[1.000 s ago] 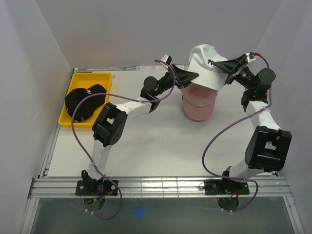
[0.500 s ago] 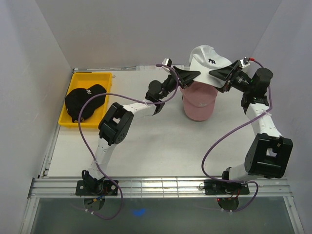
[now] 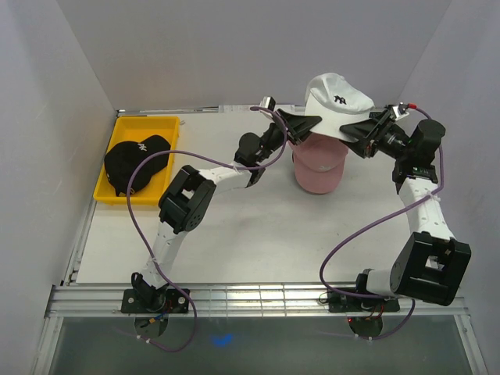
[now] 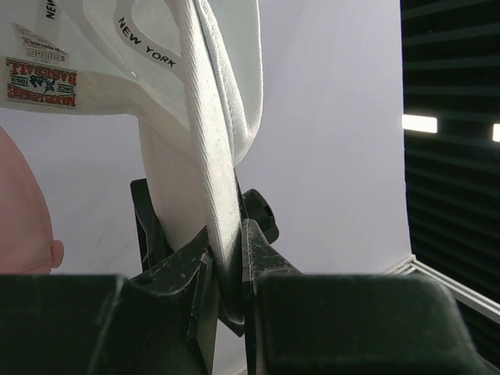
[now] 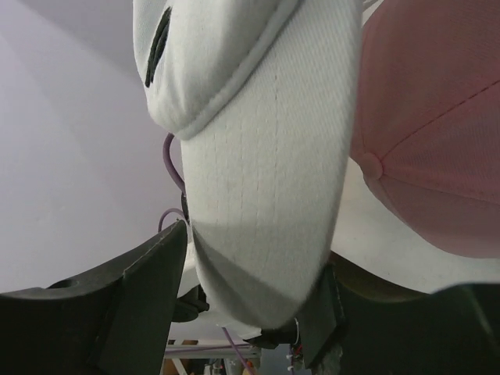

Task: Stack the hats

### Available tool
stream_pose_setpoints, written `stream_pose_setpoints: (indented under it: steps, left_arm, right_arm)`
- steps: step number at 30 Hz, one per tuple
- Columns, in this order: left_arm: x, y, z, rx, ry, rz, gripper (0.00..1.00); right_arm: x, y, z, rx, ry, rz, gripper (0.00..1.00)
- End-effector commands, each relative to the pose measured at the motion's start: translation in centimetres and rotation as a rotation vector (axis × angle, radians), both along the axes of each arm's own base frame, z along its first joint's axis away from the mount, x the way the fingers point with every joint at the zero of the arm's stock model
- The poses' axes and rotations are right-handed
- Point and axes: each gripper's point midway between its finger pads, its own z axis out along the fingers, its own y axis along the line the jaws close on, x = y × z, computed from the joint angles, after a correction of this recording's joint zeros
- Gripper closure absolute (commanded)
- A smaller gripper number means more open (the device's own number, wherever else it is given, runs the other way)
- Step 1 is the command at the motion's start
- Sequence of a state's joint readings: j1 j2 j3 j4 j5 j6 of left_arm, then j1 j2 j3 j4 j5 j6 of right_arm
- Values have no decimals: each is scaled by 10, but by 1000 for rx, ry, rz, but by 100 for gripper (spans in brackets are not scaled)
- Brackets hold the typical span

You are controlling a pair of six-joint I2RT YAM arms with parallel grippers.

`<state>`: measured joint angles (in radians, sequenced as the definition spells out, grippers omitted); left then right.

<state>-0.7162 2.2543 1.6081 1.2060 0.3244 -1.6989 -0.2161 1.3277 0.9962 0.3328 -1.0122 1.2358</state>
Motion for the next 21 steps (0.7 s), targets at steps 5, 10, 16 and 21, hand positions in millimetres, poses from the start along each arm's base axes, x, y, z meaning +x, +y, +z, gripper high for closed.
stream_pose_setpoints:
  steps: [5, 10, 16, 21]
  left_arm:
    - [-2, 30, 50, -96, -83, 92, 100]
    - [-4, 31, 52, -98, -91, 89, 100]
    - [-9, 32, 46, -91, -86, 75, 100]
    - [-17, 31, 33, -73, -75, 39, 100]
  right_arm:
    - [-2, -9, 14, -38, -65, -30, 34]
    - [3, -11, 21, -31, -69, -38, 38]
    - [10, -16, 19, -25, -57, -61, 48]
    - [16, -22, 22, -28, -63, -79, 56]
